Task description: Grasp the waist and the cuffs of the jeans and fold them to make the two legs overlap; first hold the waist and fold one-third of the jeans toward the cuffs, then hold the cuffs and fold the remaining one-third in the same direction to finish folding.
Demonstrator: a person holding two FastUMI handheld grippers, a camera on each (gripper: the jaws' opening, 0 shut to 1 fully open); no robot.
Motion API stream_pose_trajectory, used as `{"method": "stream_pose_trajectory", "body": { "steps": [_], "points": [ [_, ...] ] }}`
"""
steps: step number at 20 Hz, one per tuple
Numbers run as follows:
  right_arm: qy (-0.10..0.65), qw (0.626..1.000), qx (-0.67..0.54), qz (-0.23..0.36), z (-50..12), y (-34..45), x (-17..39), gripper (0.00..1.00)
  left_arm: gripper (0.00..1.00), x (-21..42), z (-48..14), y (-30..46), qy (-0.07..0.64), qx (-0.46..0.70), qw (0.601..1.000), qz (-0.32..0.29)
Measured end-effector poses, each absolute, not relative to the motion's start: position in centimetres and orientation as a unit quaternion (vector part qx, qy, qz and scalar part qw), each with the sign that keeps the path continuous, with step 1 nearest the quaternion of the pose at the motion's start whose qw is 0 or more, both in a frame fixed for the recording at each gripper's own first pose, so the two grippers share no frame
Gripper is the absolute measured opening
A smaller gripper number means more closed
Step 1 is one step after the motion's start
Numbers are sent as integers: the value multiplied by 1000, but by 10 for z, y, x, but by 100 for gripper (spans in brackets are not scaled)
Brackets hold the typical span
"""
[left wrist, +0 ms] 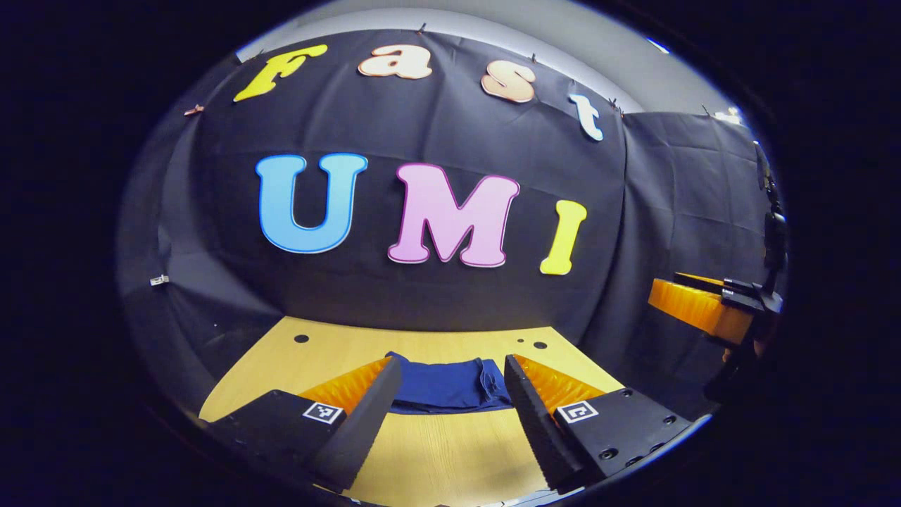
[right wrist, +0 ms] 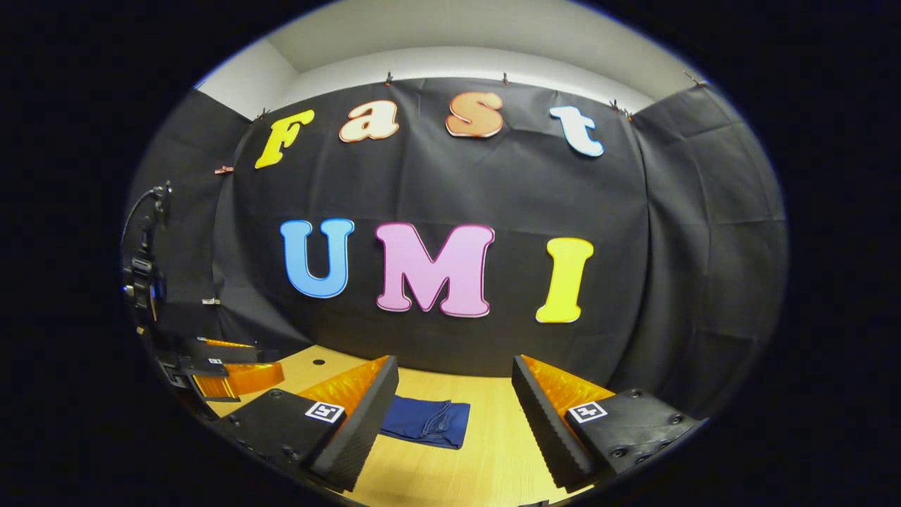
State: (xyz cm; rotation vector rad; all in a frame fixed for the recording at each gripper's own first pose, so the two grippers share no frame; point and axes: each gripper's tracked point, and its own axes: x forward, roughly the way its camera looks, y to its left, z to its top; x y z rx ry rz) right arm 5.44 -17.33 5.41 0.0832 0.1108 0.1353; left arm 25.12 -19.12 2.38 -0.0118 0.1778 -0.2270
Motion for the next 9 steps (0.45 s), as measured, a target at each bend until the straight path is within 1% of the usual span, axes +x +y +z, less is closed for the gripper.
{"method": "stream_pose_trajectory", "body": {
  "steps": [1,3,4,7,8,9],
  "points": [
    [45,995,44,71,66,-166,44,100,95,242,34,-185,72,3,992,-105],
    [33,995,49,83,83,-157,29,98,95,231,53,-188,47,13,994,-95],
    [28,995,47,87,89,-156,25,94,94,224,62,-191,38,12,995,-92],
    [9,996,33,79,105,-157,18,98,94,216,85,-202,16,14,995,-92],
    [0,996,33,82,110,-156,16,96,94,220,87,-202,6,23,996,-88],
    [-7,996,32,86,113,-155,17,96,94,223,90,-203,0,35,996,-80]
  ]
}}
